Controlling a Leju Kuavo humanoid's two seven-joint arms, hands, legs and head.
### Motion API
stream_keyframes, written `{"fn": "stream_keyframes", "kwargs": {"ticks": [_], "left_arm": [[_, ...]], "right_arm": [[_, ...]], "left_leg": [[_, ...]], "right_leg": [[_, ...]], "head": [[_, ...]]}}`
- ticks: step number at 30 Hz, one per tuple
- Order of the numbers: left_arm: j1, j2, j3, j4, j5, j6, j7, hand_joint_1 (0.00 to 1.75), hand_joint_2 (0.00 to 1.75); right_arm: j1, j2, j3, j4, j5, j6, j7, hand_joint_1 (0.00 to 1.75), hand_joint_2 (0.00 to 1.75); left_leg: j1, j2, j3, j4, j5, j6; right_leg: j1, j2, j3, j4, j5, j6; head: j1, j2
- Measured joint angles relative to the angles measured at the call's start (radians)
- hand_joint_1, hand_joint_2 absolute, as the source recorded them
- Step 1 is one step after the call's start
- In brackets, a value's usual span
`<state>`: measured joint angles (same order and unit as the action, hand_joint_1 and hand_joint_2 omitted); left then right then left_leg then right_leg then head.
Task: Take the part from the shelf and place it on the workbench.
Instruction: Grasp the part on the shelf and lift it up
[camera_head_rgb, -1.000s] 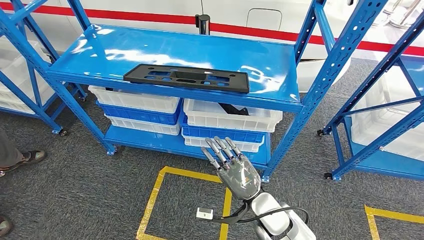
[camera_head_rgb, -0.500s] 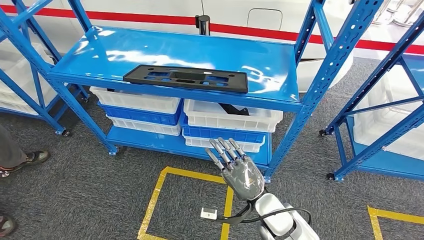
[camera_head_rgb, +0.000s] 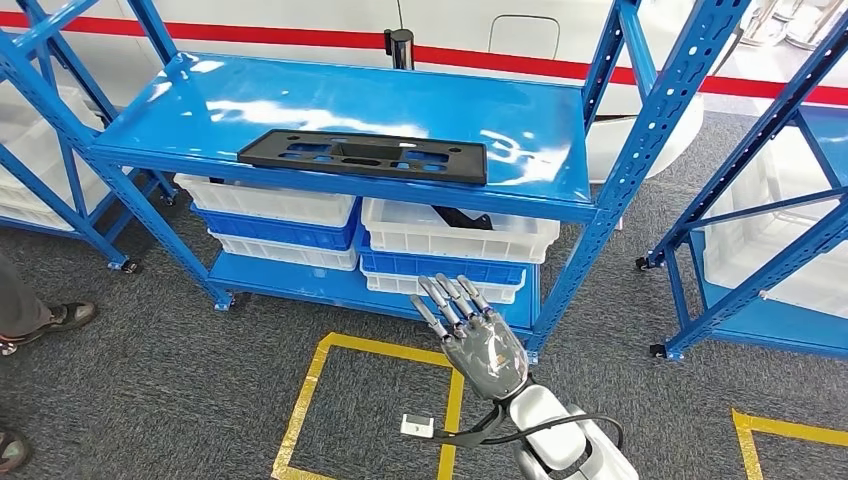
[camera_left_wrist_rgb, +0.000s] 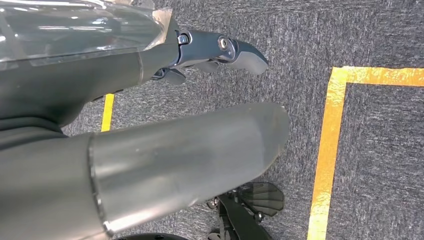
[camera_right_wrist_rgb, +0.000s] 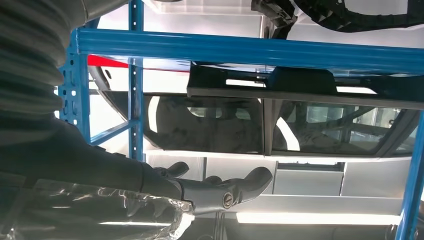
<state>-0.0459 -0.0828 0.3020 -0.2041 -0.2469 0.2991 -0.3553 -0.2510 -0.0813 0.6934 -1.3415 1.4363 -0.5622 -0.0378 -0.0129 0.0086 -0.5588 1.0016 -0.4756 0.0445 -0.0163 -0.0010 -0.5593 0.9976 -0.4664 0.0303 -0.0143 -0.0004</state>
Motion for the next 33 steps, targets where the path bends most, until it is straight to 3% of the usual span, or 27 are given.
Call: {"fn": "stream_keyframes", "kwargs": {"ticks": [3,7,15,17,18,19,21,22,23,25,27,28,30,33], "left_arm": [[-0.002,-0.002,0.003,0.000,0.001,0.002,-0.001,0.00,0.00],[-0.003,-0.001,0.004,0.000,0.002,0.002,-0.003,0.00,0.00],[-0.003,-0.001,0.004,0.000,0.002,0.001,-0.003,0.00,0.00],[-0.002,-0.002,0.004,0.000,0.002,0.000,-0.003,0.00,0.00],[-0.002,-0.002,0.004,0.000,0.001,-0.001,-0.003,0.00,0.00],[-0.002,-0.002,0.004,0.000,0.000,-0.002,-0.003,0.00,0.00],[-0.003,-0.003,0.006,0.000,-0.002,-0.003,-0.003,0.00,0.00],[-0.003,-0.002,0.009,0.000,-0.003,-0.002,-0.003,0.00,0.00],[-0.002,-0.002,0.013,0.000,-0.003,-0.002,-0.004,0.00,0.00],[0.000,-0.001,0.018,0.000,-0.002,-0.001,-0.004,0.00,0.00],[0.000,-0.001,0.019,0.000,-0.001,-0.001,-0.004,0.00,0.00],[-0.001,-0.001,0.019,0.000,-0.001,-0.001,-0.004,0.00,0.00],[-0.002,-0.001,0.020,0.001,-0.001,-0.001,-0.004,0.00,0.00],[-0.002,-0.002,0.020,0.001,-0.001,-0.001,-0.003,0.00,0.00]], "right_arm": [[-0.005,0.003,0.000,0.001,0.000,-0.002,0.000,0.00,1.75],[-0.009,0.004,0.000,0.003,0.001,-0.006,0.000,0.00,1.75],[-0.008,0.004,0.000,0.003,0.001,-0.006,0.000,0.00,1.75],[-0.005,0.003,0.000,0.007,0.001,-0.007,0.000,0.00,1.75],[-0.004,0.002,0.000,0.009,0.002,-0.008,0.000,0.00,1.75],[-0.004,0.002,0.000,0.011,0.002,-0.010,0.000,0.00,1.75],[-0.008,0.003,-0.001,0.013,0.003,-0.012,0.000,0.00,1.75],[-0.011,0.004,-0.001,0.015,0.003,-0.013,0.000,0.00,1.75],[-0.014,0.005,-0.001,0.016,0.003,-0.014,0.000,0.00,1.75],[-0.017,0.007,-0.001,0.020,0.003,-0.014,0.000,0.00,1.75],[-0.018,0.007,-0.001,0.021,0.003,-0.014,0.000,0.00,1.75],[-0.020,0.008,-0.001,0.021,0.003,-0.015,0.000,0.00,1.75],[-0.022,0.009,-0.001,0.022,0.003,-0.017,0.000,0.00,1.75],[-0.024,0.009,-0.001,0.023,0.003,-0.019,-0.001,0.00,1.75]], "left_leg": [[0.003,0.002,0.011,-0.021,0.011,0.008],[0.009,0.005,0.017,-0.036,0.020,0.014],[0.009,0.005,0.017,-0.036,0.020,0.015],[0.008,0.004,0.017,-0.035,0.019,0.014],[0.008,0.004,0.017,-0.035,0.018,0.013],[0.008,0.003,0.018,-0.031,0.013,0.008],[0.008,0.003,0.020,-0.020,-0.003,-0.011],[0.013,0.001,-0.027,0.067,-0.040,-0.029],[0.020,-0.001,-0.076,0.147,-0.065,-0.044],[0.035,-0.007,-0.151,0.247,-0.069,-0.065],[0.039,-0.007,-0.097,0.111,0.015,-0.066],[0.038,-0.009,-0.071,0.055,0.037,-0.063],[0.031,-0.012,-0.049,0.010,0.036,-0.049],[0.026,-0.013,-0.036,0.001,0.026,-0.018]], "right_leg": [[0.003,0.000,-0.009,0.015,-0.009,0.005],[0.005,0.001,-0.076,0.148,-0.073,-0.006],[0.004,0.001,-0.093,0.184,-0.087,-0.007],[0.003,0.001,-0.129,0.252,-0.102,-0.003],[0.003,0.001,-0.129,0.249,-0.092,0.005],[0.002,-0.002,-0.106,0.197,-0.068,0.013],[0.000,-0.003,-0.029,0.044,-0.014,0.005],[-0.002,-0.003,0.000,-0.003,-0.004,-0.011],[-0.005,0.001,0.010,-0.005,-0.009,-0.027],[-0.011,0.006,0.032,-0.007,-0.026,-0.035],[-0.013,0.009,0.050,-0.008,-0.040,-0.025],[-0.011,0.010,0.055,-0.008,-0.048,-0.018],[-0.006,0.011,0.061,-0.010,-0.054,-0.003],[-0.003,0.010,0.071,0.006,-0.058,0.015]], "head": [[0.001,0.000],[0.003,0.000],[0.003,0.000],[0.003,0.000],[0.004,0.000],[0.005,0.000],[0.004,0.000],[0.001,0.000],[-0.002,0.000],[-0.006,0.000],[-0.007,0.000],[-0.009,0.000],[-0.011,0.000],[-0.012,0.000]]}}
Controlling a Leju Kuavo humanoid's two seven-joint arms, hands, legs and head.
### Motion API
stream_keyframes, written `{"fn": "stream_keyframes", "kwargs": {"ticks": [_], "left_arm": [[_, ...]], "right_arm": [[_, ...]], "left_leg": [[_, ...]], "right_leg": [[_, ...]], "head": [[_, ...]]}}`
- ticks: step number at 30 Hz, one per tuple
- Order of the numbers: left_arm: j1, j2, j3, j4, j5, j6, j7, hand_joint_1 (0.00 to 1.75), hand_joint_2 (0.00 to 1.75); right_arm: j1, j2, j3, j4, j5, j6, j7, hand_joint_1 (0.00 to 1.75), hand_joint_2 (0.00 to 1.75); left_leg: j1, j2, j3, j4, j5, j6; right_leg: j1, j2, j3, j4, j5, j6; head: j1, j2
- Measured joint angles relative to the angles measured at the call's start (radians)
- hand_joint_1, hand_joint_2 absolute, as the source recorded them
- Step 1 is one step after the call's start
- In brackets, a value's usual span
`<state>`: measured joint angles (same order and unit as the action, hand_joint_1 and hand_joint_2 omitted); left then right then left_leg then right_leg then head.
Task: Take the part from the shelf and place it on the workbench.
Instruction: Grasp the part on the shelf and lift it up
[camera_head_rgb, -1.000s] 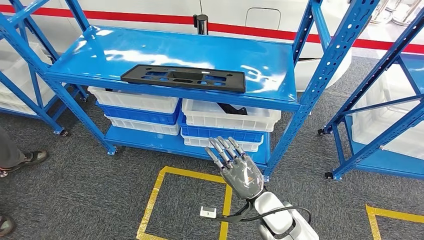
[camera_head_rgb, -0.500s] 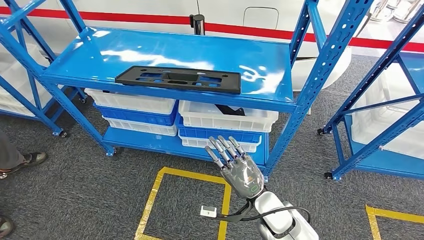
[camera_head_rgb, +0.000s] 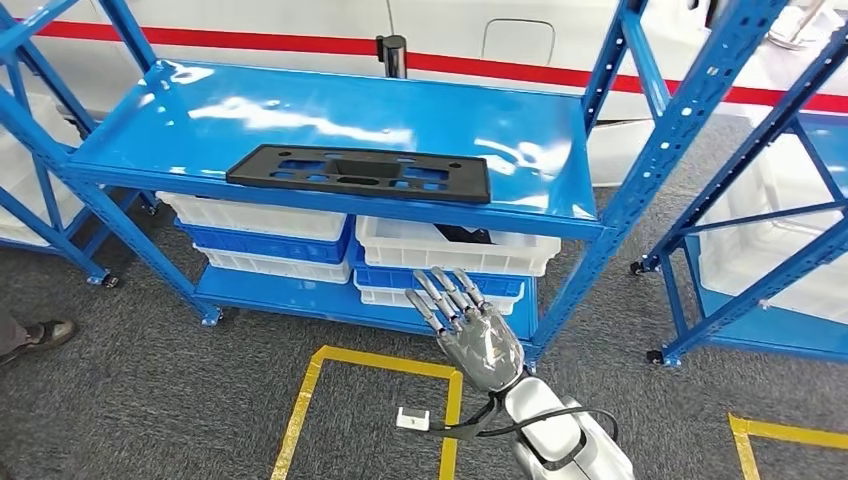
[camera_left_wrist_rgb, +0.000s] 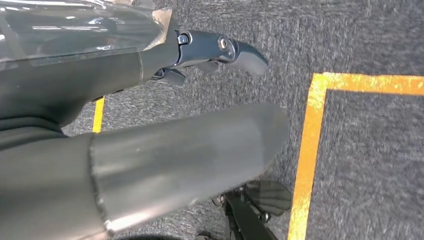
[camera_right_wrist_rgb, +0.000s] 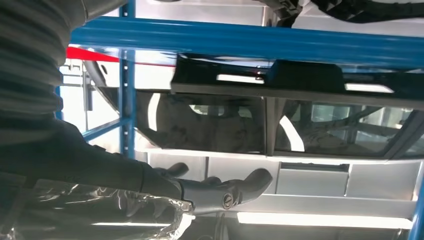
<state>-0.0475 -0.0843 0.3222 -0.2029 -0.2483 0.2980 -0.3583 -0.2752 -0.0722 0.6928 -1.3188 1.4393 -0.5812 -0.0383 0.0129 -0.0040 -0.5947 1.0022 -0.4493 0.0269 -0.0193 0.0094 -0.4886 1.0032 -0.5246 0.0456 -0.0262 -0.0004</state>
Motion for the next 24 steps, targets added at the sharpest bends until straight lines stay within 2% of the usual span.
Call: {"fn": "stream_keyframes", "kwargs": {"ticks": [1,2,4,5,6,7,8,9,10,11,13,15,16,17,19,20,21,22,23,24], "left_arm": [[0.000,0.000,0.000,0.000,0.000,0.001,0.000,0.00,0.00],[0.000,0.001,0.001,0.000,0.000,0.002,0.001,0.00,0.00],[-0.001,0.001,0.001,0.000,0.000,0.004,0.001,0.00,0.00],[-0.001,0.001,0.001,0.000,-0.001,0.004,0.001,0.00,0.00],[0.000,0.000,0.001,0.000,-0.001,0.004,0.002,0.00,0.00],[0.001,0.000,0.001,0.000,-0.001,0.004,0.002,0.00,0.00],[0.002,-0.001,0.001,0.000,-0.001,0.004,0.003,0.00,0.00],[0.003,-0.002,0.001,0.001,-0.001,0.004,0.003,0.00,0.00],[0.002,-0.003,0.001,0.001,-0.001,0.005,0.004,0.00,0.00],[0.001,-0.004,0.001,0.002,-0.002,0.005,0.004,0.00,0.00],[0.000,-0.005,0.002,0.003,-0.002,0.005,0.004,0.00,0.00],[0.001,-0.004,0.002,0.004,-0.002,0.006,0.005,0.00,0.00],[0.001,-0.005,0.002,0.004,-0.002,0.006,0.004,0.00,0.00],[0.000,-0.005,0.002,0.004,-0.002,0.006,0.004,0.00,0.00],[-0.002,-0.005,0.002,0.004,-0.002,0.006,0.004,0.00,0.00],[-0.001,-0.004,0.002,0.004,-0.002,0.006,0.004,0.00,0.00],[0.000,-0.004,0.002,0.004,-0.002,0.006,0.004,0.00,0.00],[0.002,-0.004,0.002,0.004,-0.002,0.006,0.004,0.00,0.00],[0.003,-0.003,0.002,0.004,-0.002,0.006,0.004,0.00,0.00],[0.004,-0.003,0.003,0.004,-0.002,0.006,0.004,0.00,0.00]], "right_arm": [[-0.002,0.000,0.000,0.000,0.000,-0.001,0.000,0.00,1.75],[-0.004,0.000,0.000,0.001,0.000,-0.001,0.000,0.00,1.75],[-0.006,0.000,0.001,0.002,0.000,-0.001,0.000,0.00,1.75],[-0.005,0.000,0.001,0.004,0.000,-0.001,0.000,0.00,1.75],[-0.004,-0.001,0.001,0.005,0.000,-0.001,0.000,0.00,1.75],[-0.003,-0.001,0.001,0.006,0.000,-0.001,0.000,0.00,1.75],[-0.003,-0.002,0.001,0.007,0.000,-0.001,0.000,0.00,1.75],[-0.003,-0.002,0.001,0.008,0.000,-0.001,0.000,0.00,1.75],[-0.002,-0.002,0.001,0.008,0.000,-0.001,0.000,0.00,1.75],[-0.002,-0.002,0.001,0.008,0.000,-0.001,0.000,0.00,1.75],[-0.002,-0.002,0.001,0.008,0.000,-0.001,0.000,0.00,1.75],[-0.001,-0.001,0.001,0.008,0.002,-0.002,0.001,0.00,1.75],[-0.002,0.000,0.001,0.008,0.003,-0.002,0.001,0.00,1.75],[-0.003,0.002,0.001,0.008,0.004,-0.002,0.001,0.00,1.75],[-0.005,0.004,0.001,0.008,0.007,-0.002,0.001,0.00,1.75],[-0.005,0.005,0.001,0.008,0.008,-0.002,0.001,0.00,1.75],[-0.003,0.005,0.002,0.008,0.009,-0.002,0.001,0.00,1.75],[-0.001,0.005,0.002,0.008,0.009,-0.002,0.001,0.00,1.75],[0.000,0.005,0.002,0.008,0.009,-0.002,0.001,0.00,1.75],[0.001,0.005,0.002,0.008,0.010,-0.002,0.002,0.00,1.75]], "left_leg": [[0.000,0.000,0.008,-0.002,-0.002,0.008],[-0.001,-0.001,0.015,-0.004,-0.005,0.015],[-0.004,-0.001,0.022,-0.003,-0.014,0.024],[-0.007,-0.001,0.027,-0.003,-0.019,0.026],[-0.010,-0.002,0.033,-0.003,-0.025,0.028],[-0.013,-0.002,0.042,-0.003,-0.032,0.029],[-0.016,-0.003,0.053,-0.003,-0.039,0.029],[-0.018,-0.004,0.062,-0.004,-0.047,0.028],[-0.021,-0.004,0.071,-0.004,-0.055,0.026],[-0.022,-0.005,0.077,-0.004,-0.062,0.022],[-0.023,-0.004,0.088,0.001,-0.068,0.011],[-0.023,-0.001,0.092,0.021,-0.074,0.000],[-0.021,0.000,0.084,0.045,-0.084,-0.005],[-0.018,0.000,0.064,0.085,-0.101,-0.012],[-0.007,0.000,-0.011,0.197,-0.147,-0.026],[-0.001,0.000,-0.051,0.244,-0.165,-0.033],[0.005,0.000,-0.080,0.266,-0.170,-0.039],[0.010,0.001,-0.093,0.255,-0.153,-0.045],[0.016,0.001,-0.088,0.211,-0.115,-0.050],[0.021,0.002,-0.073,0.146,-0.060,-0.054]], "right_leg": [[0.000,-0.001,-0.012,0.025,-0.011,0.001],[-0.001,-0.002,-0.039,0.072,-0.029,0.000],[0.000,-0.002,-0.123,0.205,-0.072,-0.009],[0.001,-0.002,-0.165,0.256,-0.083,-0.011],[0.003,-0.002,-0.190,0.274,-0.079,-0.010],[0.006,-0.002,-0.196,0.254,-0.056,-0.006],[0.009,-0.002,-0.183,0.197,-0.018,0.000],[0.014,-0.003,-0.161,0.126,0.026,0.001],[0.019,-0.006,-0.143,0.067,0.051,-0.005],[0.024,-0.007,-0.129,0.026,0.064,-0.016],[0.029,-0.009,-0.121,0.006,0.061,-0.044],[0.019,-0.007,-0.095,-0.006,0.071,-0.060],[0.014,-0.006,-0.080,-0.011,0.070,-0.067],[0.009,-0.006,-0.066,-0.015,0.068,-0.072],[0.009,-0.006,-0.054,-0.016,0.058,-0.077],[0.008,-0.005,-0.049,-0.016,0.052,-0.077],[0.007,-0.003,-0.042,-0.016,0.044,-0.074],[0.004,-0.001,-0.033,-0.016,0.036,-0.070],[0.001,0.001,-0.021,-0.016,0.027,-0.065],[-0.001,0.002,-0.010,-0.016,0.017,-0.059]], "head": [[0.001,0.000],[0.002,0.000],[0.004,0.000],[0.005,0.000],[0.005,0.000],[0.005,0.000],[0.005,0.000],[0.005,0.000],[0.004,0.000],[0.003,0.000],[0.003,0.000],[0.004,0.000],[0.002,0.000],[-0.001,0.000],[-0.005,0.000],[-0.005,0.000],[-0.005,0.000],[-0.006,0.000],[-0.005,0.000],[-0.005,0.000]]}}
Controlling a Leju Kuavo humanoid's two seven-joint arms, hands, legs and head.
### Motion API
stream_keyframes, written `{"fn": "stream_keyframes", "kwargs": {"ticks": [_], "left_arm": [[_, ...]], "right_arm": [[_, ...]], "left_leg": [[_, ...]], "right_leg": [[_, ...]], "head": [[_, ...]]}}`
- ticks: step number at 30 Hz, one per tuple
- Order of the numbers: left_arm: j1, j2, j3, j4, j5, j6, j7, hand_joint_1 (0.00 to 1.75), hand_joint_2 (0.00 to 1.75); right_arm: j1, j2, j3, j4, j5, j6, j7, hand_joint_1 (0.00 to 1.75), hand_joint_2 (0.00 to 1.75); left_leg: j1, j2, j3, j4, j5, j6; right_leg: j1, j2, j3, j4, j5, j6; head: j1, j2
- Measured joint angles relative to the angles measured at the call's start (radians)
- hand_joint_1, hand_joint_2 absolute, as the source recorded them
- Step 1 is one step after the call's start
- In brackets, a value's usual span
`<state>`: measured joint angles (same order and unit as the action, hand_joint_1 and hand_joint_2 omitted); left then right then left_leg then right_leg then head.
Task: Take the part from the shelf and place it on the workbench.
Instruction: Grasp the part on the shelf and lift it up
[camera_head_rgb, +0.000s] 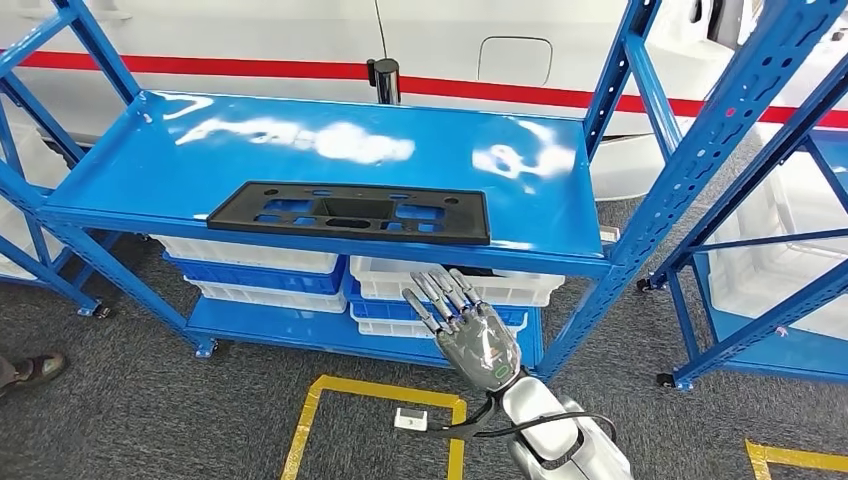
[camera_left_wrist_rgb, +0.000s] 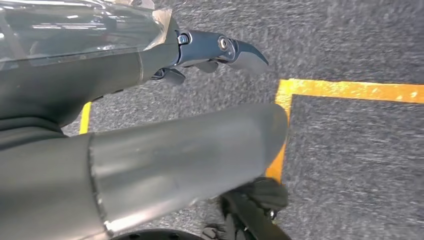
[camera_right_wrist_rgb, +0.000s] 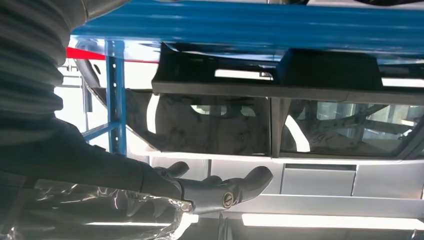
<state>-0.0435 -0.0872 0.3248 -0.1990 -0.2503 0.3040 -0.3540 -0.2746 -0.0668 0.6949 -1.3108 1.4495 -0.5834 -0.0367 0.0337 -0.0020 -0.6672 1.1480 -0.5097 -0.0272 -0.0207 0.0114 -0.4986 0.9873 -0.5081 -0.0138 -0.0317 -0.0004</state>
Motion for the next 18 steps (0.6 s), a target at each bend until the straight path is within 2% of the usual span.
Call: {"fn": "stream_keyframes", "kwargs": {"ticks": [1,2,3,5,7,8,11,12,13,14,15,16,17,18], "left_arm": [[0.000,0.000,0.000,0.001,0.000,0.000,0.000,0.00,0.00],[0.000,0.000,0.001,0.001,-0.001,-0.001,0.000,0.00,0.00],[0.000,0.000,0.001,0.002,-0.001,-0.002,0.001,0.00,0.00],[-0.001,0.001,0.001,0.002,-0.002,-0.002,0.002,0.00,0.00],[-0.001,0.001,0.003,0.002,-0.002,0.000,0.003,0.00,0.00],[-0.002,0.001,0.004,0.002,-0.003,0.000,0.003,0.00,0.00],[-0.005,0.002,0.006,0.002,-0.003,0.000,0.003,0.00,0.00],[-0.004,0.002,0.006,0.002,-0.003,0.000,0.003,0.00,0.00],[-0.003,0.001,0.006,0.002,-0.003,0.000,0.003,0.00,0.00],[-0.003,0.001,0.006,0.002,-0.003,0.000,0.003,0.00,0.00],[-0.002,0.001,0.006,0.002,-0.003,0.000,0.003,0.00,0.00],[-0.002,0.000,0.006,0.002,-0.003,0.000,0.003,0.00,0.00],[-0.003,0.000,0.006,0.002,-0.004,0.000,0.003,0.00,0.00],[-0.003,0.000,0.007,0.002,-0.004,0.000,0.003,0.00,0.00]], "right_arm": [[0.000,0.000,0.000,0.000,0.001,0.000,0.000,0.00,1.75],[-0.001,0.001,0.000,0.001,0.003,0.000,0.001,0.00,1.75],[-0.003,0.001,0.001,0.002,0.004,0.000,0.002,0.00,1.75],[-0.004,0.004,0.001,0.002,0.006,-0.001,0.003,0.00,1.75],[-0.005,0.006,0.002,0.002,0.008,-0.002,0.005,0.00,1.75],[-0.007,0.007,0.002,0.003,0.008,-0.002,0.006,0.00,1.75],[-0.008,0.006,0.003,0.004,0.008,-0.002,0.006,0.00,1.75],[-0.006,0.006,0.003,0.005,0.008,-0.002,0.006,0.00,1.75],[-0.004,0.005,0.004,0.006,0.008,-0.002,0.006,0.00,1.75],[-0.003,0.004,0.004,0.006,0.008,-0.002,0.006,0.00,1.75],[-0.003,0.004,0.004,0.006,0.008,-0.002,0.006,0.00,1.75],[-0.003,0.004,0.004,0.007,0.008,-0.002,0.006,0.00,1.75],[-0.004,0.004,0.004,0.007,0.008,-0.002,0.006,0.00,1.75],[-0.005,0.004,0.004,0.008,0.008,-0.002,0.006,0.00,1.75]], "left_leg": [[0.002,0.001,0.016,-0.059,0.040,-0.002],[0.002,0.002,0.028,-0.102,0.065,0.000],[-0.001,0.001,0.036,-0.123,0.076,0.006],[-0.009,0.000,0.047,-0.128,0.071,0.026],[-0.011,-0.001,0.067,-0.136,0.071,0.044],[-0.012,-0.002,0.077,-0.140,0.068,0.051],[-0.016,-0.004,0.090,-0.143,0.053,0.066],[-0.017,-0.005,0.096,-0.143,0.047,0.068],[-0.019,-0.006,0.104,-0.143,0.040,0.068],[-0.020,-0.007,0.114,-0.143,0.033,0.067],[-0.021,-0.008,0.124,-0.143,0.025,0.066],[-0.021,-0.009,0.135,-0.142,0.017,0.063],[-0.022,-0.010,0.142,-0.142,0.009,0.058],[-0.023,-0.010,0.146,-0.143,0.002,0.052]], "right_leg": [[-0.001,0.000,0.012,0.001,-0.010,0.007],[0.000,0.001,0.019,0.001,-0.019,0.015],[0.002,0.001,0.022,-0.001,-0.026,0.023],[0.007,0.002,0.031,0.002,-0.029,0.040],[0.007,0.000,0.029,0.032,-0.033,0.050],[0.006,-0.001,0.006,0.072,-0.040,0.050],[0.005,-0.002,-0.128,0.259,-0.094,0.042],[0.005,-0.002,-0.163,0.289,-0.107,0.043],[0.006,-0.002,-0.181,0.285,-0.104,0.048],[0.007,-0.002,-0.178,0.245,-0.078,0.055],[0.007,-0.003,-0.162,0.179,-0.037,0.063],[0.008,-0.006,-0.144,0.114,0.006,0.065],[0.012,-0.010,-0.129,0.064,0.032,0.058],[0.016,-0.014,-0.118,0.036,0.048,0.048]], "head": [[0.000,0.000],[0.000,0.000],[-0.001,0.000],[-0.001,0.000],[0.000,0.000],[0.002,0.000],[0.005,0.000],[0.005,0.000],[0.006,0.000],[0.006,0.000],[0.006,0.000],[0.007,0.000],[0.008,0.000],[0.008,0.000]]}}
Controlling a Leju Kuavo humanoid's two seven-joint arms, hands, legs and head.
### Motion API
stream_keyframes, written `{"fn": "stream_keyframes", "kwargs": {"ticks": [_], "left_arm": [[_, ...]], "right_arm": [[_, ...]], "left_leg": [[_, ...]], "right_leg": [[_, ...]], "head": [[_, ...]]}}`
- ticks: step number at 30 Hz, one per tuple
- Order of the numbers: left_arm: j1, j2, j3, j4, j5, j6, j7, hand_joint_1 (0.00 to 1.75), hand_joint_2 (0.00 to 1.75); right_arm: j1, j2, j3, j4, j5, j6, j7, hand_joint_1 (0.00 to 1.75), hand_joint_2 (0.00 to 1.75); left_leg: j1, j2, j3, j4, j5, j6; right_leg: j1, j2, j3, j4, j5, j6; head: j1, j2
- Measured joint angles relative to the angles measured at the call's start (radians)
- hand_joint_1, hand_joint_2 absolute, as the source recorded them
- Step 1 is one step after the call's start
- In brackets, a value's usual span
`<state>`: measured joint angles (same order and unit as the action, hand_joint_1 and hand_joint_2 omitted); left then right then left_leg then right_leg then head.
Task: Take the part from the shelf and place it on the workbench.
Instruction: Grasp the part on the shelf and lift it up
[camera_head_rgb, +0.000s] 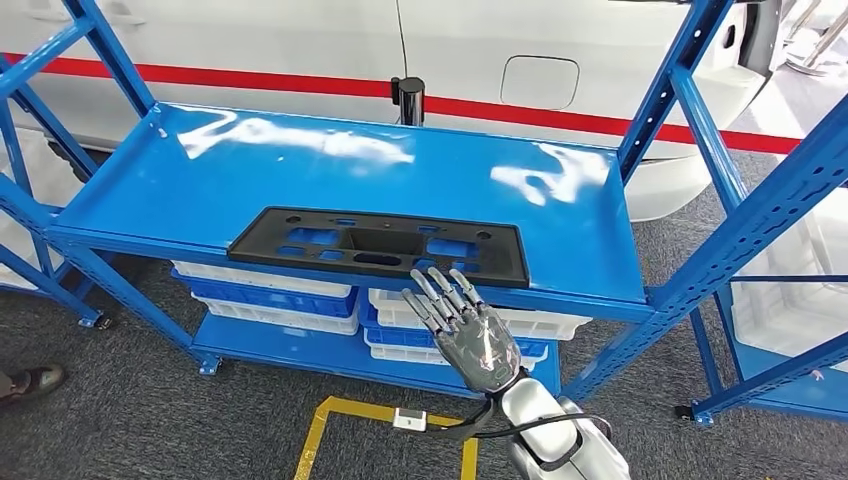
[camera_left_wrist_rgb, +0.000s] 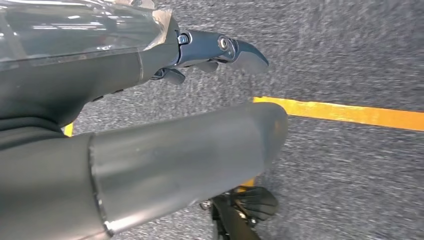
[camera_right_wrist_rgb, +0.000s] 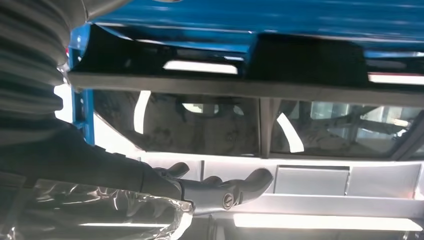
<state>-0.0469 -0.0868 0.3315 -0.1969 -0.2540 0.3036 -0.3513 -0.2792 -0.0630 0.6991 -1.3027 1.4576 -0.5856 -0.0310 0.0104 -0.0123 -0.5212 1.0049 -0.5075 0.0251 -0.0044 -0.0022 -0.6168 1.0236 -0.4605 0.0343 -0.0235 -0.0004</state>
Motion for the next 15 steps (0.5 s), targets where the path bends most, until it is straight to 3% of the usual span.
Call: {"fn": "stream_keyframes", "kwargs": {"ticks": [2,5,9,10,11,13,15], "left_arm": [[-0.001,0.000,0.002,0.000,0.000,0.000,0.000,0.00,0.00],[-0.001,0.000,0.006,0.000,0.000,-0.001,0.000,0.00,0.00],[-0.001,0.000,0.008,0.000,0.000,0.000,0.000,0.00,0.00],[0.000,0.000,0.008,0.000,0.000,0.000,0.000,0.00,0.00],[0.001,0.001,0.009,0.000,0.000,0.000,0.000,0.00,0.00],[0.001,0.002,0.010,0.000,0.000,-0.001,0.000,0.00,0.00],[-0.001,0.002,0.011,0.000,-0.002,-0.001,0.000,0.00,0.00]], "right_arm": [[-0.001,0.001,0.000,0.001,0.000,0.000,0.000,0.00,1.75],[-0.005,0.005,0.000,0.000,0.002,0.000,0.000,0.00,1.75],[-0.009,0.010,0.000,0.001,0.003,0.000,0.000,0.00,1.75],[-0.009,0.011,0.000,0.001,0.003,0.001,0.000,0.00,1.75],[-0.009,0.012,0.000,0.001,0.003,0.001,0.000,0.00,1.75],[-0.009,0.013,0.000,0.001,0.005,0.003,0.001,0.00,1.75],[-0.010,0.015,0.000,0.001,0.007,0.006,0.002,0.00,1.75]], "left_leg": [[-0.002,0.001,0.004,0.005,-0.005,-0.010],[0.002,0.007,-0.015,0.061,-0.022,-0.024],[0.010,0.008,-0.155,0.265,-0.104,-0.043],[0.012,0.009,-0.175,0.270,-0.100,-0.047],[0.015,0.009,-0.177,0.243,-0.073,-0.049],[0.021,0.011,-0.142,0.123,0.018,-0.051],[0.019,0.012,-0.107,0.037,0.048,-0.042]], "right_leg": [[0.004,-0.003,0.009,-0.009,0.005,-0.024],[-0.009,0.001,0.035,-0.021,0.016,-0.041],[-0.011,0.002,0.053,-0.024,0.001,-0.055],[-0.012,0.004,0.057,-0.024,-0.004,-0.055],[-0.013,0.005,0.064,-0.024,-0.010,-0.052],[-0.015,0.007,0.080,-0.024,-0.023,-0.044],[-0.011,0.007,0.091,-0.023,-0.035,-0.031]], "head": [[0.001,0.000],[-0.001,0.000],[-0.006,0.000],[-0.006,0.000],[-0.006,0.000],[-0.006,0.000],[-0.006,0.000]]}}
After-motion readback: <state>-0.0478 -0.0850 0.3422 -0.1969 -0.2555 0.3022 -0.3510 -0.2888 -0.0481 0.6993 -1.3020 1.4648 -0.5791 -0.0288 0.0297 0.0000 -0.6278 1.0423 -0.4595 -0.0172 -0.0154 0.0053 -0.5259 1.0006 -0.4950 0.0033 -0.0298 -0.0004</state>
